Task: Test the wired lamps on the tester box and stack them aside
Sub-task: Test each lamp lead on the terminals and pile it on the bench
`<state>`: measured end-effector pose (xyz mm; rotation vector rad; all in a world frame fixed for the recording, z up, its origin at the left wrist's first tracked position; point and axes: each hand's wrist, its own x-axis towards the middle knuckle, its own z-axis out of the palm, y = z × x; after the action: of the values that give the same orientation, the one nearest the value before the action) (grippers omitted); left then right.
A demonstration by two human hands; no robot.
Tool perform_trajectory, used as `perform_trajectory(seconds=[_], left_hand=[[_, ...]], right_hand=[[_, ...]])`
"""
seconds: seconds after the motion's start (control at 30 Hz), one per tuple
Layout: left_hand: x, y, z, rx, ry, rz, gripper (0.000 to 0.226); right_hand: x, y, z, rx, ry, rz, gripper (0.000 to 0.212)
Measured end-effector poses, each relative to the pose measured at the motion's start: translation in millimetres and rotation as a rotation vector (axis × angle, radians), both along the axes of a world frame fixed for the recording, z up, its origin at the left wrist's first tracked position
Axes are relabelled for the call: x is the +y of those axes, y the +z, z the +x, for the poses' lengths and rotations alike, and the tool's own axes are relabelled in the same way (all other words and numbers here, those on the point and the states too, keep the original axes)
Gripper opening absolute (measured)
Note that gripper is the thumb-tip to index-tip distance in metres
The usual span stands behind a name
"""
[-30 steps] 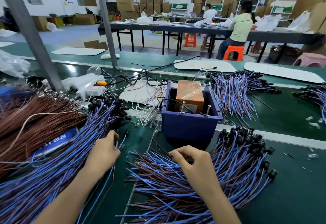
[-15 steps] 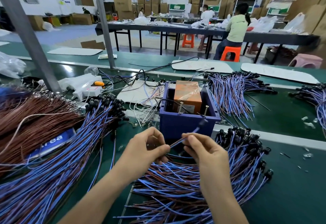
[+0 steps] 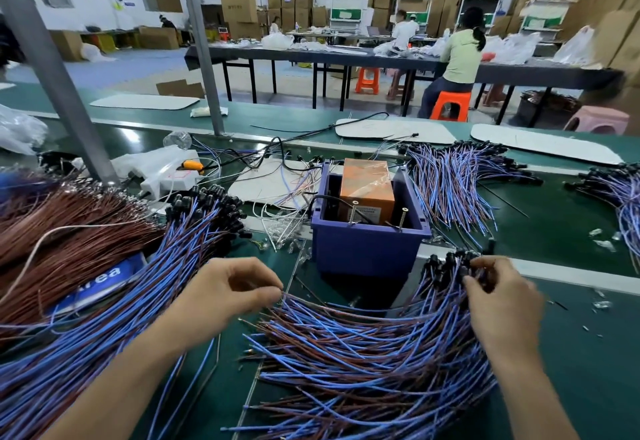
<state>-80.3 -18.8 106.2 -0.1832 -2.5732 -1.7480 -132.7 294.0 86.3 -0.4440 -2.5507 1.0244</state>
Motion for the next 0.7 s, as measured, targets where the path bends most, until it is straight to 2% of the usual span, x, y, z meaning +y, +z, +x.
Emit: perform_trajectory(seconds=[0.07, 0.13, 0.17, 0.23, 0.3, 0.4, 0.5, 0.57, 0.63, 0.7], left_hand=[[6, 5, -5, -0.039, -0.010, 0.099, 0.011], [16, 7, -10, -0.077, -0.040, 0.183, 0.015], [23, 10, -13, -0.089, -0.051, 0.221, 0.015], [37, 14, -20, -0.097, -0.057, 0.313, 0.015], [51, 16, -26, -0.093, -0.045, 0.424, 0.014], [68, 14, -32, -0.114, 0.000, 0.579, 0.012], [80, 6, -35, -0.191, 0.061, 0.652, 0.008], [86, 1, -37, -0.231, 0.069, 0.616, 0.002], [91, -4, -39, -0.241, 0.086, 0.567, 0.006], [94, -6, -44, -0.232, 0.147, 0.537, 0.005]], right_hand=[[-11, 4, 3, -0.152, 0.040, 0.202, 0.040], [-32, 15, 15, -0.007, 0.140, 0.238, 0.042], [-46, 20, 23, 0.104, 0.257, 0.162, 0.037], [-73, 29, 40, 0.165, 0.499, -0.074, 0.026], [-92, 26, 46, 0.193, 0.585, -0.111, 0.017], [-101, 19, 42, 0.267, 0.540, -0.221, 0.009], [-98, 13, 35, 0.203, 0.513, -0.364, 0.008], [-96, 8, 32, 0.169, 0.498, -0.421, 0.012], [-94, 4, 30, 0.144, 0.458, -0.479, 0.014], [-91, 1, 26, 0.121, 0.380, -0.616, 0.012]])
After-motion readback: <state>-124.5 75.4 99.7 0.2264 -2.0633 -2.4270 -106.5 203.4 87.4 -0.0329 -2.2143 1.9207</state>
